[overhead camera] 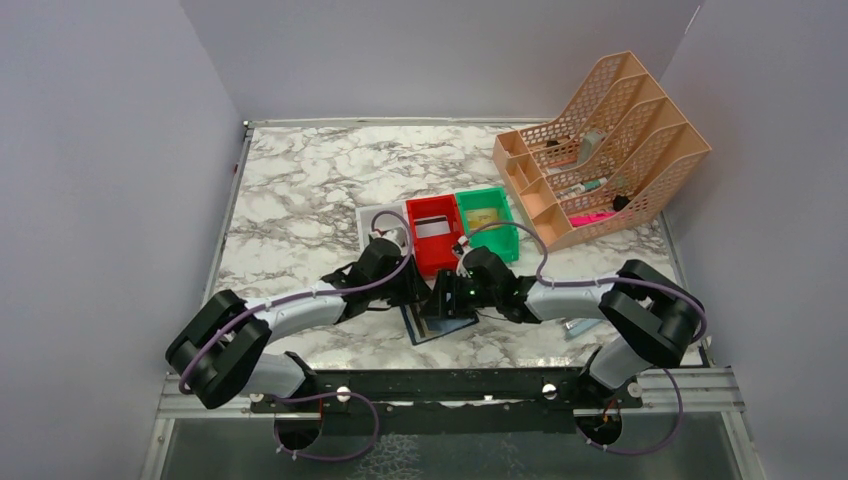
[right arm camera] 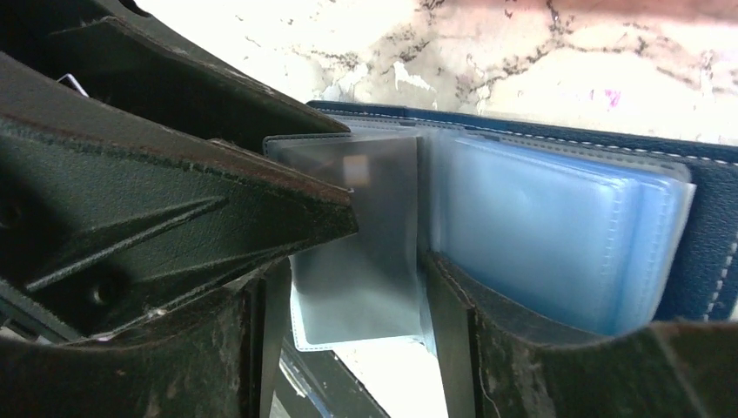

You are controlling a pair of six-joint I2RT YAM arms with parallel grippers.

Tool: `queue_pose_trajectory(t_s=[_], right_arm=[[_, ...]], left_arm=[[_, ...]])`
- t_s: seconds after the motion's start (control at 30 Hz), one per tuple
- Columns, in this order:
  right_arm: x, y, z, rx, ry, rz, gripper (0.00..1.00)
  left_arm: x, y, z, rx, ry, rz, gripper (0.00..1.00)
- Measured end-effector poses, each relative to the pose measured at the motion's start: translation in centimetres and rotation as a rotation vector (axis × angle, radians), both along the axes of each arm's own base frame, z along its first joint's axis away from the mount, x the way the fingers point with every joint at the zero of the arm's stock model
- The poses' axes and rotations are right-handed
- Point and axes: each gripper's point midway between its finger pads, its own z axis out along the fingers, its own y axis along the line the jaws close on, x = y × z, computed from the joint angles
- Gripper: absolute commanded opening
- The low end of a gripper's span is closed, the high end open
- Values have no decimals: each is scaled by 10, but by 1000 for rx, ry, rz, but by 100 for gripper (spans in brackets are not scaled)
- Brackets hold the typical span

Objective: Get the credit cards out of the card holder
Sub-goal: Remove the credit card from the card holder.

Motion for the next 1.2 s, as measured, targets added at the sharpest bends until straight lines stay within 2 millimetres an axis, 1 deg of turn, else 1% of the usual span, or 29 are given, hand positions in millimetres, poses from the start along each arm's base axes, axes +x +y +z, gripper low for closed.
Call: queue_pose_trajectory(t_s=[0.13, 0.37, 0.57, 0.7, 0.77, 0.87, 0.93, 1.07, 1.2], right_arm=[[-7, -6, 6, -9, -1, 13, 70], [-11, -16, 25, -10, -35, 15, 71], [-14, -27, 23, -45, -41, -2, 71], [-13, -41, 30, -74, -72, -50, 70], [-9, -49, 36, -86, -99, -86, 67], [-3, -61, 46, -101, -142, -138, 59], [-1, -67, 49, -116, -159, -163, 53], [2, -79, 43, -168, -163, -200, 45], [3, -85, 38, -198, -160, -219, 41]], left_arm=[[-4, -7, 4, -32, 10, -22, 38], [-12, -23, 10, -101, 31, -72, 38], [-18, -33, 7, -127, 58, -97, 39], [-23, -41, 6, -136, 74, -120, 43], [-21, -46, 8, -142, 75, -128, 47], [-18, -53, 10, -148, 73, -138, 53], [-16, -58, 11, -150, 73, -142, 57], [-14, -66, 13, -153, 70, -155, 60], [-13, -71, 16, -155, 64, -166, 62]])
